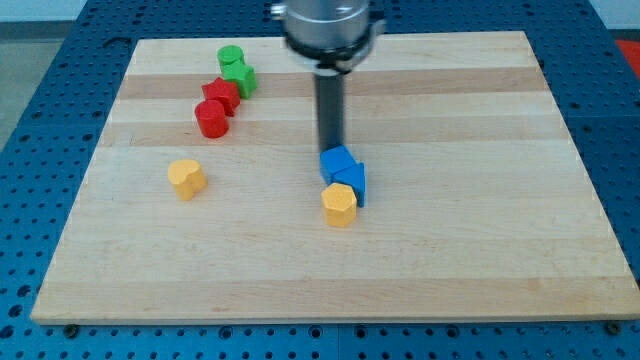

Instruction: Point your arm towards the yellow hexagon

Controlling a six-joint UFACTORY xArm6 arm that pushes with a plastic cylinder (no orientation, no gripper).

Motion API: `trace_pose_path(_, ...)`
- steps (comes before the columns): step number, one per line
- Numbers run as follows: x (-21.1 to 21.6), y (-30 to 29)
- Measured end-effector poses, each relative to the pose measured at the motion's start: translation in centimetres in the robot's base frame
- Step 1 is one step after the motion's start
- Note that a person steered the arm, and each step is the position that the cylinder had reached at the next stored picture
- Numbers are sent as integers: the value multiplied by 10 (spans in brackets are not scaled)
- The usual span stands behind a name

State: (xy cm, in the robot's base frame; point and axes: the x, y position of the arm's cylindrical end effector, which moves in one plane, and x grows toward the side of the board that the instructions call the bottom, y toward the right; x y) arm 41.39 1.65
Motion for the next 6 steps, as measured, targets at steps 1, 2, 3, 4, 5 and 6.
trace_pose_path(1, 0, 55)
trace_pose_path(2, 36, 64)
trace_pose_path(3, 64, 66)
trace_pose_path(4, 100, 65)
trace_pose_path(5, 115, 36)
trace_pose_path(6, 113, 15)
